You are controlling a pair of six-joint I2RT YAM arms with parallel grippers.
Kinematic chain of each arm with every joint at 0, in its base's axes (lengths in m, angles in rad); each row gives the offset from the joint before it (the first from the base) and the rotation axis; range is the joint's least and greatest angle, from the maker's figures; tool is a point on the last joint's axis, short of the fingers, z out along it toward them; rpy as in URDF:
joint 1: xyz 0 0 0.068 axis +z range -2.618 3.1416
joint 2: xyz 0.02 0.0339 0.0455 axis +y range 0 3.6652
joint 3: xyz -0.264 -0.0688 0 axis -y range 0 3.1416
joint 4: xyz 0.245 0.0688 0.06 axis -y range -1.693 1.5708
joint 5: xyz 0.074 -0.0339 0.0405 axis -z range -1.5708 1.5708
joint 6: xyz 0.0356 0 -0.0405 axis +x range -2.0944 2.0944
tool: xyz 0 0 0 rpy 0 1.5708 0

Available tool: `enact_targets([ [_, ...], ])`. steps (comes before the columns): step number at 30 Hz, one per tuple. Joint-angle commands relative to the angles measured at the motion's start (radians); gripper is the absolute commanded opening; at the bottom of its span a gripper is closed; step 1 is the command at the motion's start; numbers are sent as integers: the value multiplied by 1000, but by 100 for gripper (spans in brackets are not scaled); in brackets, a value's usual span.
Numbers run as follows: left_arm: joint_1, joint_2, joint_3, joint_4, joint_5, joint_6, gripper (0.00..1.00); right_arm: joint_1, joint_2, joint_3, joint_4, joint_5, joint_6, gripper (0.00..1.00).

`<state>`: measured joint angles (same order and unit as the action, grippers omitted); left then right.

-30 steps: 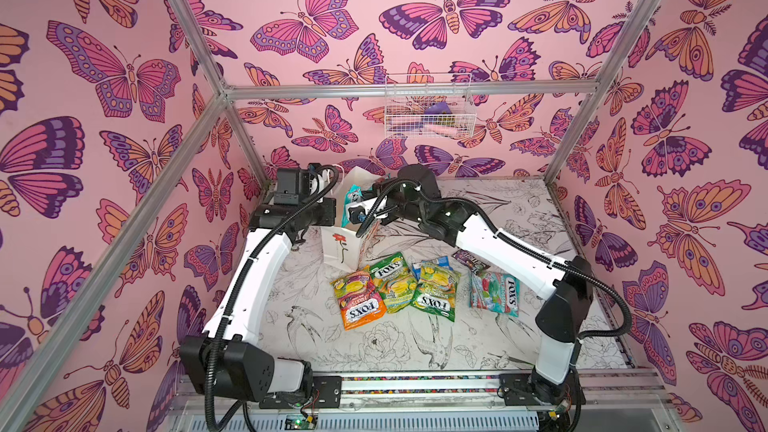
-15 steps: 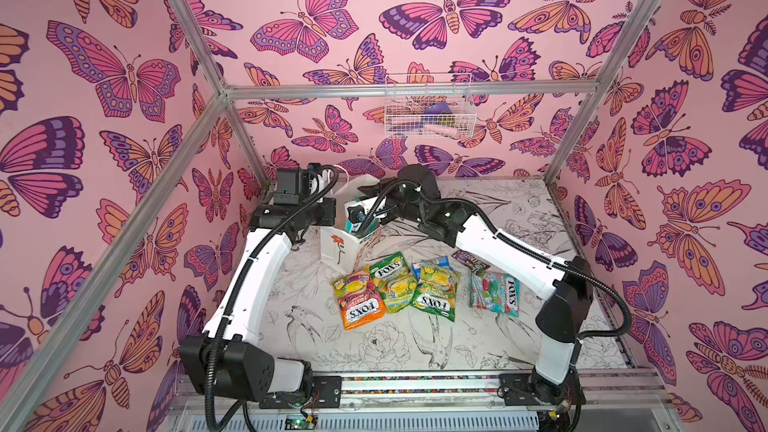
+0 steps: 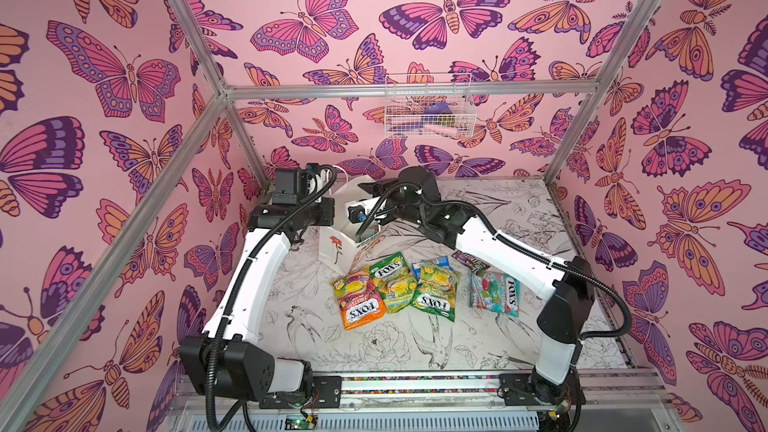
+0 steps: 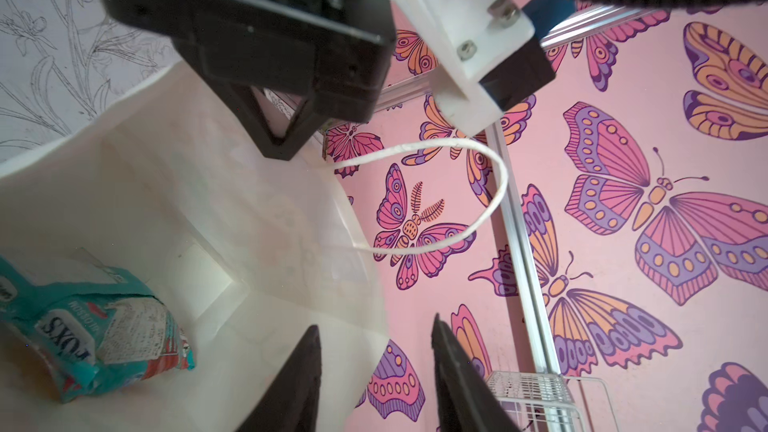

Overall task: Place the snacks into the paper bag
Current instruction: 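Raise the right gripper out of the paper bag toward the orange Fox's bag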

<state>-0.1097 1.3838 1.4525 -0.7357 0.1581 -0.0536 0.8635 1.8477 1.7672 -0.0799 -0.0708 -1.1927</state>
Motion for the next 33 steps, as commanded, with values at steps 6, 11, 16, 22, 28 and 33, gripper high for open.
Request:
enact_targets([
  [6,6,-17,-5,-2,15,-11,0,19,-137,-103,106,8,132,55],
  [11,8,-7,-5,-3,24,-16,0,24,-202,-146,126,23,249,61],
  [16,16,3,-4,-3,32,-24,0,28,-266,-173,129,85,451,68],
  [22,24,17,-3,-3,33,-35,0,27,-336,-156,-12,214,715,70],
  [28,36,33,-2,-4,41,-46,0,24,-393,-181,-159,237,906,73],
  [33,52,38,-3,-3,38,-56,0,-24,-425,-206,-243,187,1073,77],
])
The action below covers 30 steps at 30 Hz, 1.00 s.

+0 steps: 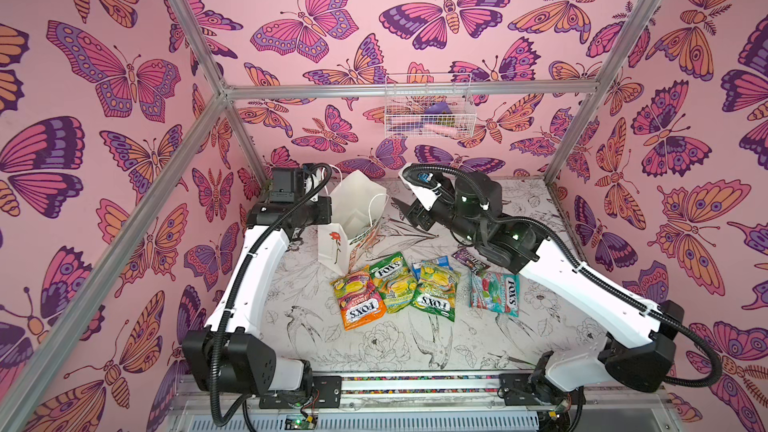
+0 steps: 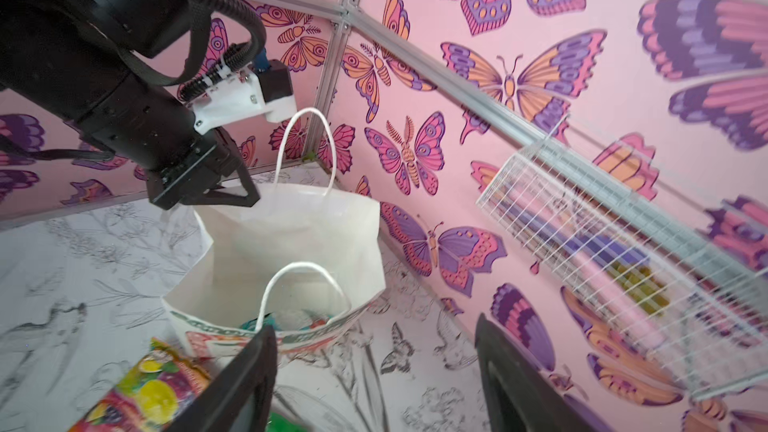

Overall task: Place the snacks into the paper bag
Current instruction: 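Raise the right gripper out of the paper bag toward the orange Fox's bag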

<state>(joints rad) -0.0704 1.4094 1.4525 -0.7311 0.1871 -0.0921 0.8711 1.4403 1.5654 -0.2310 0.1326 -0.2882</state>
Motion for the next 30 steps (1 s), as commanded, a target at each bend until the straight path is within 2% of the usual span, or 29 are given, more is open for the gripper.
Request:
enact_targets([
  [1,14,14,-3,-7,8,-18,0,-54,-18,-2,-114,-42,219,77],
  [5,23,13,-4,-7,2,-21,0,-145,-21,-30,-158,-155,385,79],
  [8,30,13,-4,-6,0,-22,0,-179,-21,-76,-159,-216,450,79],
  [14,47,13,-4,-6,-6,-25,0,-195,-17,-152,-145,-343,487,79],
  [23,60,7,-7,-7,-21,-24,0,-195,71,-175,-155,-591,515,72],
  [30,66,2,-11,-7,-37,-23,0,-195,124,-198,-125,-654,559,67],
])
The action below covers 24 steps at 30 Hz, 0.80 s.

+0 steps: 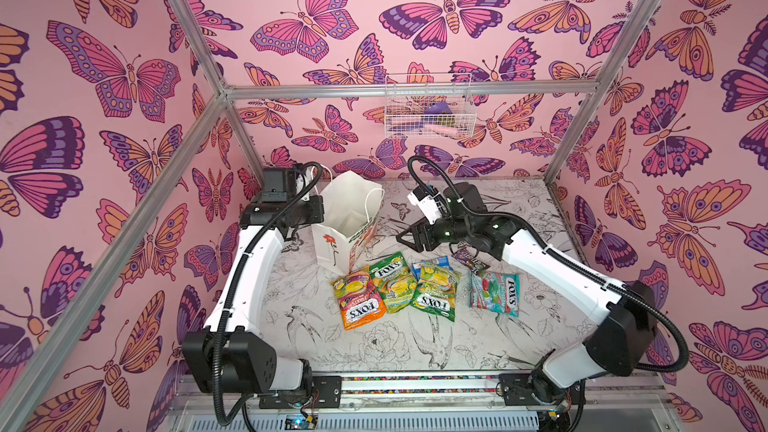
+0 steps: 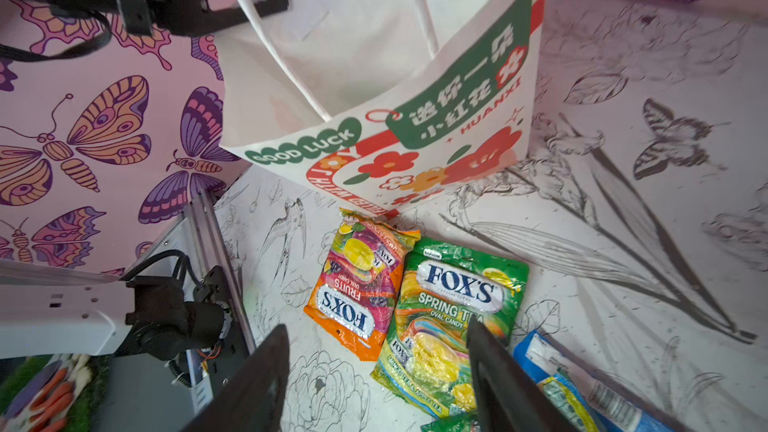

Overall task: Place the snacks into the paper bag
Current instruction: 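Raise the right gripper out of the paper bag toward the orange Fox's bag, then lower the right gripper and close it on the orange Fox's Fruits bag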

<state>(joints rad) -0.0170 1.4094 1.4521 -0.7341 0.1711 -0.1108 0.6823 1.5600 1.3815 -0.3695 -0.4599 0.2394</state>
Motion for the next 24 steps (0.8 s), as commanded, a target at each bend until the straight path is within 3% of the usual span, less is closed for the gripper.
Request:
enact_targets([
  [1,13,1,-10,-3,-23,-4,0,-6,6,-24,25,-61,43,67],
  [12,20,1,-10,-4,-24,-9,0,-1,105,-108,142,-84,166,65],
  [24,22,1,-12,-4,-12,-10,0,53,207,-85,167,-100,170,66],
])
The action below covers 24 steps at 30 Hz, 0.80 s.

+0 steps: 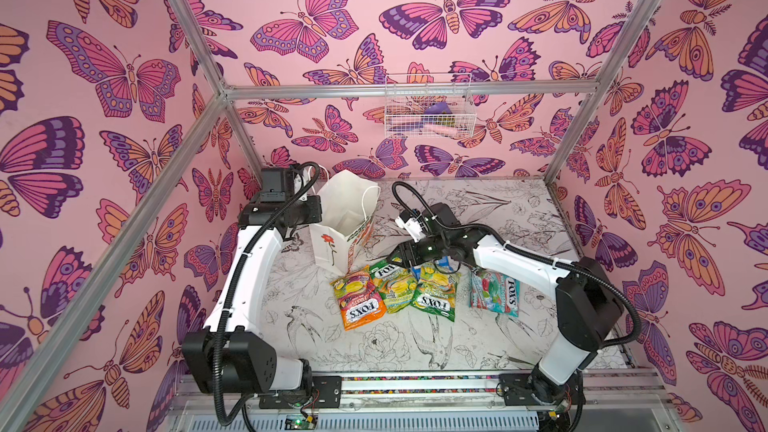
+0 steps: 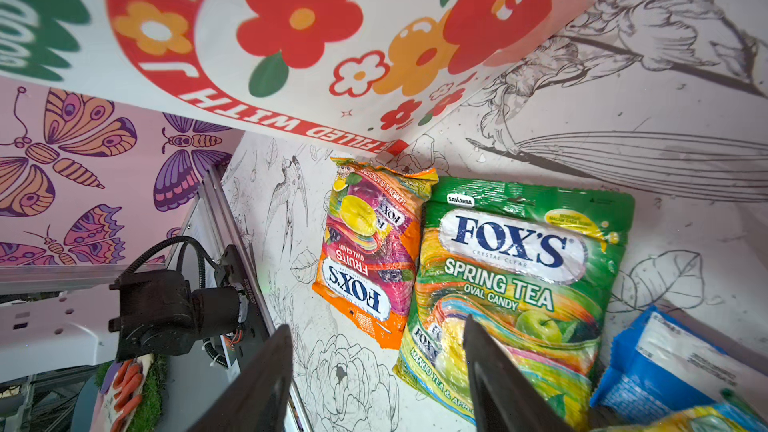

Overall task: Place the snacks into the paper bag
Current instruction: 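Lower the right gripper and close it on the orange Fox's Fruits bag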

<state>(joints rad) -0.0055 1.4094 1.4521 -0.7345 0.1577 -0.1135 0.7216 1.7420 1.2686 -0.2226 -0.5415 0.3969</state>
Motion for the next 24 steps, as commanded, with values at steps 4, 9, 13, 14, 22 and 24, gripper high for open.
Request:
enact_targets([
  [4,10,3,-10,-2,12,-11,0,32,62,44,24,-18,15,66],
  [9,10,2,-12,-3,17,-12,0,49,105,61,31,-18,26,66],
  [13,11,1,-13,0,22,-12,0,59,131,69,37,-21,37,65],
  [14,10,2,-13,1,25,-12,0,62,138,71,38,-19,39,65],
  [22,10,-1,-15,4,35,-15,0,82,187,88,48,-18,52,60],
  [24,11,-1,-15,4,38,-15,0,86,198,93,49,-18,52,60],
])
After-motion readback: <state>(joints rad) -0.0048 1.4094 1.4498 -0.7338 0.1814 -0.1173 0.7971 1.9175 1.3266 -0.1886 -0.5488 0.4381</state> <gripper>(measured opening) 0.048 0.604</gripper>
